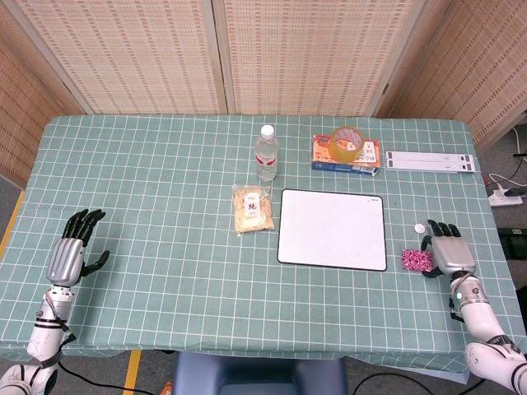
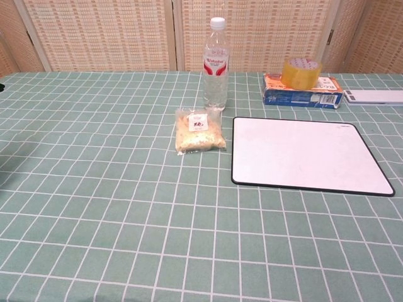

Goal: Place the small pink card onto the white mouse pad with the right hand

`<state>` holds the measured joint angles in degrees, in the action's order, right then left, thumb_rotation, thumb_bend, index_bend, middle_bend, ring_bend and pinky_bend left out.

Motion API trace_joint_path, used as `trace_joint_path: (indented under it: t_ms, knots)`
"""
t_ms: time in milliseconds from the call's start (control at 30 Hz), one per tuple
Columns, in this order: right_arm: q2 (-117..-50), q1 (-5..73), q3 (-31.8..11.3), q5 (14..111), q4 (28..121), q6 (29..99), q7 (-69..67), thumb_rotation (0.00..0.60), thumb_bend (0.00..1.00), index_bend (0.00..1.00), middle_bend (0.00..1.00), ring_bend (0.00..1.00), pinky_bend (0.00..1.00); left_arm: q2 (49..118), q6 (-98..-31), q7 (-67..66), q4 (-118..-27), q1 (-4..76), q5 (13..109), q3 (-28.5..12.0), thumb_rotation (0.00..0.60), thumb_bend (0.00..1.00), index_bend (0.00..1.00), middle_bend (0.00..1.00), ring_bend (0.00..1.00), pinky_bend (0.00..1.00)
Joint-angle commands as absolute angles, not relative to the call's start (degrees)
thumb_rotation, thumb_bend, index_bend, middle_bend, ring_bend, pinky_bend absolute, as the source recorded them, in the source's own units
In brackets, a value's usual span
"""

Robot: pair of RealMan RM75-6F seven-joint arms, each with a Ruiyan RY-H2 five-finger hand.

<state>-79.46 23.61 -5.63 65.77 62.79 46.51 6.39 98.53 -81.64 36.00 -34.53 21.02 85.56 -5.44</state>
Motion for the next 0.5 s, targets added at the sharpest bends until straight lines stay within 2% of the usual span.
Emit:
trace_joint_path:
  t_ms: [33,300,500]
  knots:
    - [-77.11,23.42,-6.22,67.06,66.04,48.2,4.89,0.6,0.14,0.46,0.0,0.0,0.0,98.49,-81.63,36.11,-34.57,21.04,85.53,-5.49,0.6,0.27,0.12,0.09,0.0,0.0]
    - [-72.07,28.22,-10.66,67.46,75.99,48.12,5.52,0.6,0.15,0.46,0.0,0.0,0.0,98.24,-81.91,36.64,-34.86,20.93,85.39,-5.69,0.6,0.27,0.12,0.09,0.0,0.0]
    - [-75.62,36.07,-13.49,60.75,76.58,43.08,13.99,0.6,0.16,0.46,0.0,0.0,0.0,97.92,-81.84,37.4,-35.0,20.79,84.95,-6.06,0.6,0.27,0.12,0.09,0.0,0.0]
